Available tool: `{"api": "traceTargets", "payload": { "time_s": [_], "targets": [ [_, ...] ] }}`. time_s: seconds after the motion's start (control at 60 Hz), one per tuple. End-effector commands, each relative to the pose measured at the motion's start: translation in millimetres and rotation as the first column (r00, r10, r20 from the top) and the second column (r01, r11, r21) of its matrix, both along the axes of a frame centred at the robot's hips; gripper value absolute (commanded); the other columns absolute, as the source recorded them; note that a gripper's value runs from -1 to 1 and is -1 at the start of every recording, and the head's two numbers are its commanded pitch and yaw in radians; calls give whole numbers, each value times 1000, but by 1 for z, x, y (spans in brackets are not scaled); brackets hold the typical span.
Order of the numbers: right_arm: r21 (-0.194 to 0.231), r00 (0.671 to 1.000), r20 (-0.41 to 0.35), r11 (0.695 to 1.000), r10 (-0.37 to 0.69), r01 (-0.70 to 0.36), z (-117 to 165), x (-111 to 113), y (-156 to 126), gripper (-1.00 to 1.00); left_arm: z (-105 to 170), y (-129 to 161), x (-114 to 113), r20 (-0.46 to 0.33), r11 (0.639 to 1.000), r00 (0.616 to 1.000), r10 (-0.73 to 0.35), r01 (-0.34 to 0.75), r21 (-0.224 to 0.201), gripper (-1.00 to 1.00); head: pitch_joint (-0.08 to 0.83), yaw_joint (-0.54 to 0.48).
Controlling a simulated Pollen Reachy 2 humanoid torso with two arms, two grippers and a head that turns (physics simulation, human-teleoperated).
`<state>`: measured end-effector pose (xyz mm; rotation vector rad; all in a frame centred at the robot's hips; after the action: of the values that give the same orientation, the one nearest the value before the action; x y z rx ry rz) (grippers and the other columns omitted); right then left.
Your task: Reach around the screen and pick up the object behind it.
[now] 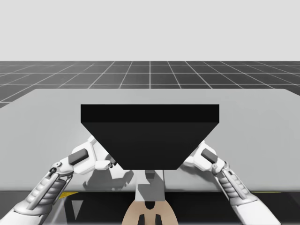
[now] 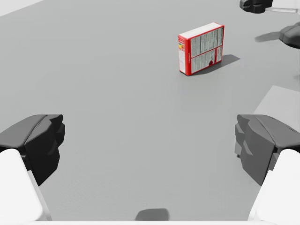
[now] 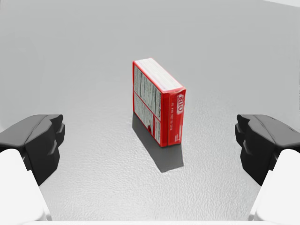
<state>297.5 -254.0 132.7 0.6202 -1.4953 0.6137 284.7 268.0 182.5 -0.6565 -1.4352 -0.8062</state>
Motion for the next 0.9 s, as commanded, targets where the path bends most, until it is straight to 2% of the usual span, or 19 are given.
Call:
{"api": "traceTargets", "payload": {
  "time_s": [0.017, 0.133, 0.217, 0.267, 0.417, 0.45, 0.617, 0.667, 0.717, 0.767, 0.9],
  "targets": [
    [17, 999, -9, 999, 40, -39, -7, 23, -4, -1000, 0, 0, 0, 6, 1000, 1000, -3, 3, 1, -1000, 94, -86],
    [2, 995, 0, 995, 96, -96, -9, 38, 2, -1000, 0, 1, 0, 13, 1000, 1000, -2, 2, 0, -1000, 94, -87],
    [12, 991, -7, 991, 134, -134, -11, 45, 7, -1000, 0, 1, 0, 16, 1000, 1000, -1, 1, -1, -1000, 96, -87],
    [35, 986, -17, 986, 166, -166, -13, 49, 9, -1000, 1, 2, 0, 18, 1000, 1000, 0, 0, -2, -1000, 98, -86],
    [12, 976, -5, 976, 217, -217, -19, 59, 16, -1000, 1, 2, 0, 19, 1000, 1000, 0, 0, 0, -1000, 104, -90],
    [18, 974, -9, 974, 227, -227, -19, 62, 17, -1000, 1, 2, 0, 20, 1000, 1000, 0, 0, 0, -1000, 105, -91],
    [33, 970, -3, 969, 243, -243, -21, 77, 15, -1000, 1, 3, 0, 20, 1000, 1000, 4, -4, -3, -1000, 112, -94],
    [17, 970, 15, 970, 244, -244, -20, 80, 15, -1000, 1, 3, 0, 20, 1000, 1000, 4, -4, -3, -1000, 113, -95],
    [26, 969, 16, 969, 245, -245, -16, 86, 14, -1000, 1, 2, 0, 20, 1000, 1000, 5, -5, -1, -1000, 116, -95],
    [13, 969, 29, 969, 245, -245, -14, 92, 15, -1000, 1, 2, 0, 21, 1000, 1000, 6, -6, -1, -1000, 116, -96],
    [16, 969, -10, 969, 246, -245, -19, 103, 19, -1000, 1, 3, 0, 22, 1000, 1000, 9, -9, -3, -1000, 116, -97]
  ]
}}
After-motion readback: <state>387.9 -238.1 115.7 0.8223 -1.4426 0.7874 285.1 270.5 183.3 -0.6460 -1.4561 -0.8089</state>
